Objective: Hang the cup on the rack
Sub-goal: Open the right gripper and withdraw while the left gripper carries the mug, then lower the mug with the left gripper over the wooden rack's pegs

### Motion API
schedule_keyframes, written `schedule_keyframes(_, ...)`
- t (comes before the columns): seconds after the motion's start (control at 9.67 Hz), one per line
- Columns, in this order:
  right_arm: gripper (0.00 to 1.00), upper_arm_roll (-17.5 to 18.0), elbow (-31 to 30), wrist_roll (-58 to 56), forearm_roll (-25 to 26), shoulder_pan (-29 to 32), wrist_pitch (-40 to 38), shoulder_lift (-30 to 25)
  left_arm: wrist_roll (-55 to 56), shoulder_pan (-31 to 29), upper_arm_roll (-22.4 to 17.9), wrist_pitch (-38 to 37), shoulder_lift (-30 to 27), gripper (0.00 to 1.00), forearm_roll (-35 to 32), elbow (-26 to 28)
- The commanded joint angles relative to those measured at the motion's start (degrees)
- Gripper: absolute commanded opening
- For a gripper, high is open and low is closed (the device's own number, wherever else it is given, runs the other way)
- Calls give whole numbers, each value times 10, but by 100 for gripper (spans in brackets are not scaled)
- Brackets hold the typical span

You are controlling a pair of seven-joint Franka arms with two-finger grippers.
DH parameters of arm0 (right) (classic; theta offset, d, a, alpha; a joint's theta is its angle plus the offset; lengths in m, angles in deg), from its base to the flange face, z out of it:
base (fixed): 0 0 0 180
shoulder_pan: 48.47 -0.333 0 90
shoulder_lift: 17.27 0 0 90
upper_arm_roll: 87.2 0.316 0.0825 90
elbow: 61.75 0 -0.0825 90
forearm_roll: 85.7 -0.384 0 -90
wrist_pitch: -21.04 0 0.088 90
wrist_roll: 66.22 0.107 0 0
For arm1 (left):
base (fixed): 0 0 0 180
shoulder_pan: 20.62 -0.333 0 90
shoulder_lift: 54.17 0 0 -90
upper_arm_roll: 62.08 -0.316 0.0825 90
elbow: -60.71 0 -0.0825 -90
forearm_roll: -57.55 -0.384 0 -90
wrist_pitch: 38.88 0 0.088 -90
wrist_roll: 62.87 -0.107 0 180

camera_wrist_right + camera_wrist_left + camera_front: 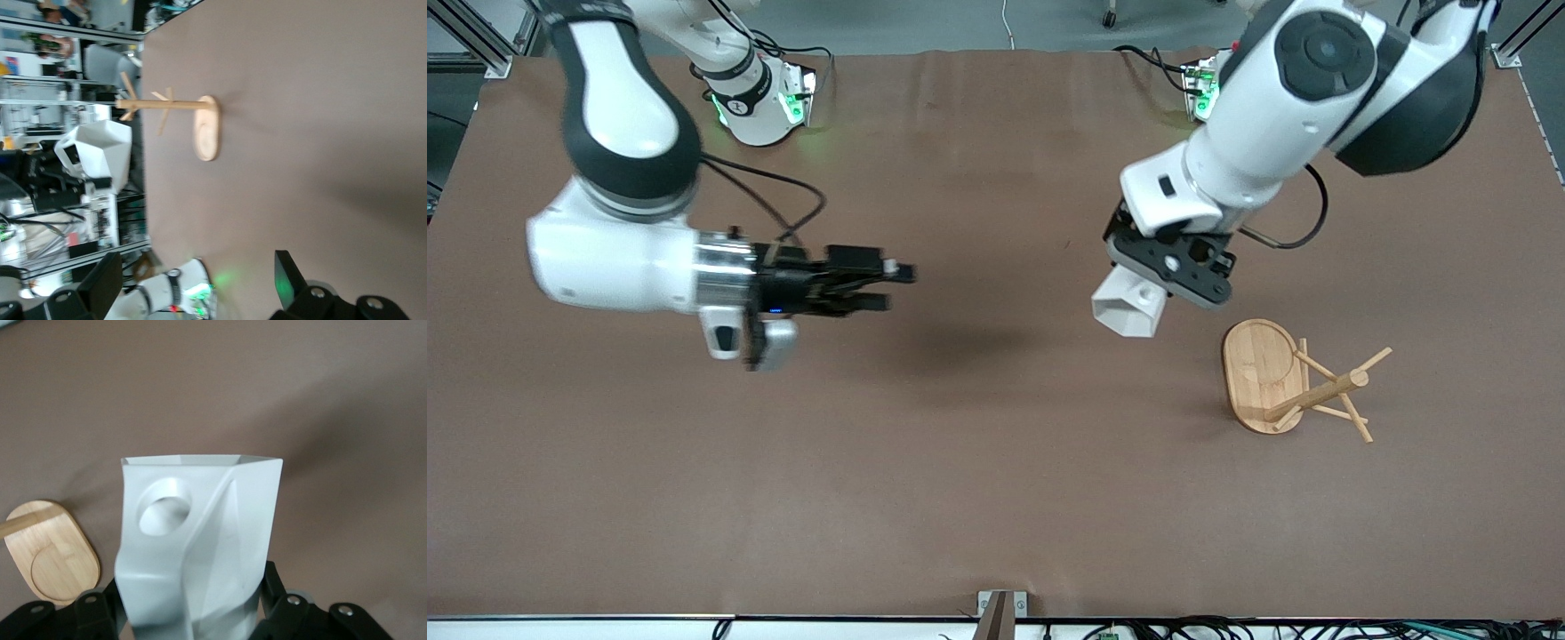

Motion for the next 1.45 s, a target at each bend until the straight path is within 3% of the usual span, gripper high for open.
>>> schedule_keyframes(0.0,100,-30,-38,3,112,30,-45,-69,100,-7,2,6,22,24,-33,14)
schedule_keyframes(0.21,100,-35,-29,11,237,72,-66,-103,155,-22,2,7,38,24,-54,25)
schedule_keyframes(0.41,100,-41,7,26,398,90,-71,-121,189,-45,2,27,33,25,-56,69)
schedule_keyframes(0.52,100,-46,11,28,444,94,-73,-135,195,-58,2,38,29,25,-56,82)
schedule_keyframes(0.62,100,-52,11,40,455,101,-85,-148,200,-63,2,39,28,25,-56,95)
schedule_keyframes(0.72,100,-76,13,53,501,94,-97,-154,201,-77,2,50,28,25,-56,110)
schedule_keyframes(0.93,100,-83,24,54,569,82,-125,-162,190,-85,2,116,20,25,-59,170)
schedule_keyframes(1.14,100,-88,74,43,568,83,-179,-159,152,-86,2,121,21,25,-59,178)
schedule_keyframes(1.34,100,-97,82,4,560,87,-185,-157,73,-106,5,119,16,25,-59,194)
